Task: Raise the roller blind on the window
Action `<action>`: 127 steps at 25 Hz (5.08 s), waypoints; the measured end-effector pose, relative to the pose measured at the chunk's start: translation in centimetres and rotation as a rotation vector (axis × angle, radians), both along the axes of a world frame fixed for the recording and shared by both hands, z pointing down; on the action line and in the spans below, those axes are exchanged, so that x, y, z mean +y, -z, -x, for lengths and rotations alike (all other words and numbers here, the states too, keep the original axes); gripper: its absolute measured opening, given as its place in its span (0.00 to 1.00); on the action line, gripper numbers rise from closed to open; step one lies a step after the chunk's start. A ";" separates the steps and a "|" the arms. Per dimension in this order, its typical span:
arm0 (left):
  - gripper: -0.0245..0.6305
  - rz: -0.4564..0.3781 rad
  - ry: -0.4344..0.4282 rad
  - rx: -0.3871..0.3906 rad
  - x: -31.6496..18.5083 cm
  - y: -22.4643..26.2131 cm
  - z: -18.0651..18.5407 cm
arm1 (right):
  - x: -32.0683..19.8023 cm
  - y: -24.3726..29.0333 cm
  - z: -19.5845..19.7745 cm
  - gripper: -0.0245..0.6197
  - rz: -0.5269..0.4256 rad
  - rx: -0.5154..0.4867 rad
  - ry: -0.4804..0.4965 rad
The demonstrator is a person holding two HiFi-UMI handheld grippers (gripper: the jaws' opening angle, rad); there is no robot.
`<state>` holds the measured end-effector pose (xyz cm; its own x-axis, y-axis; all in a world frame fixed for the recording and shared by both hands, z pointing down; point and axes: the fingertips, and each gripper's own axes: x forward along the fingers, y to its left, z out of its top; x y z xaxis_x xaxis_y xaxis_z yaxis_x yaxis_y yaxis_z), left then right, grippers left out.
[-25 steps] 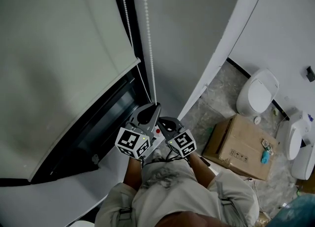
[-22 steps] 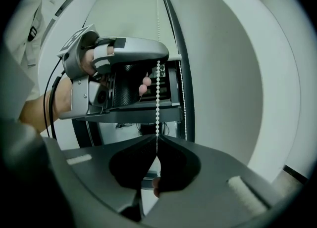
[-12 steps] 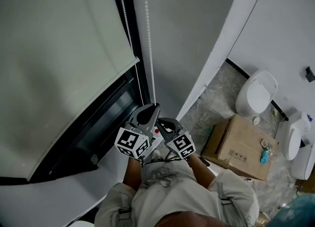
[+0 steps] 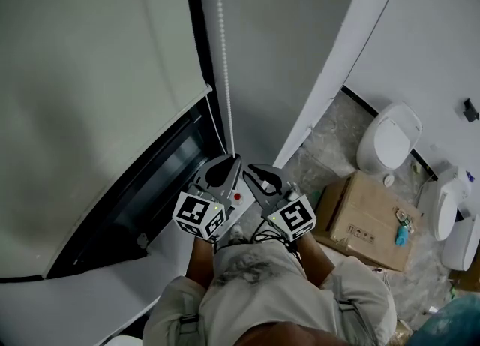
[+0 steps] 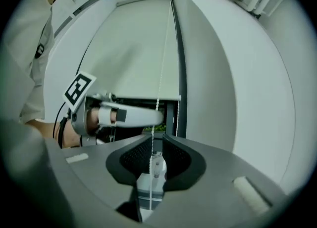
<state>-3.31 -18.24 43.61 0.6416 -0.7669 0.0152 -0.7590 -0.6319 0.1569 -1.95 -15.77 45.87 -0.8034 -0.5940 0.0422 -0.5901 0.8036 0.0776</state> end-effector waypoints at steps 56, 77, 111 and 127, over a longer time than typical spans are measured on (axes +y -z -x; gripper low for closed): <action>0.06 0.112 -0.001 -0.002 1.1 -7.7 1.1 | -1.9 9.8 4.2 0.05 -0.054 -0.140 0.056; 0.06 0.192 -0.001 -0.021 2.7 -12.6 0.3 | -0.6 5.1 3.6 0.05 0.004 -0.104 0.028; 0.18 -0.063 -0.037 0.031 4.6 4.9 2.0 | -0.1 4.7 3.0 0.06 0.005 -0.108 0.031; 0.19 -0.222 -0.062 0.015 2.3 12.9 0.4 | 0.6 5.0 3.4 0.05 0.006 -0.112 0.035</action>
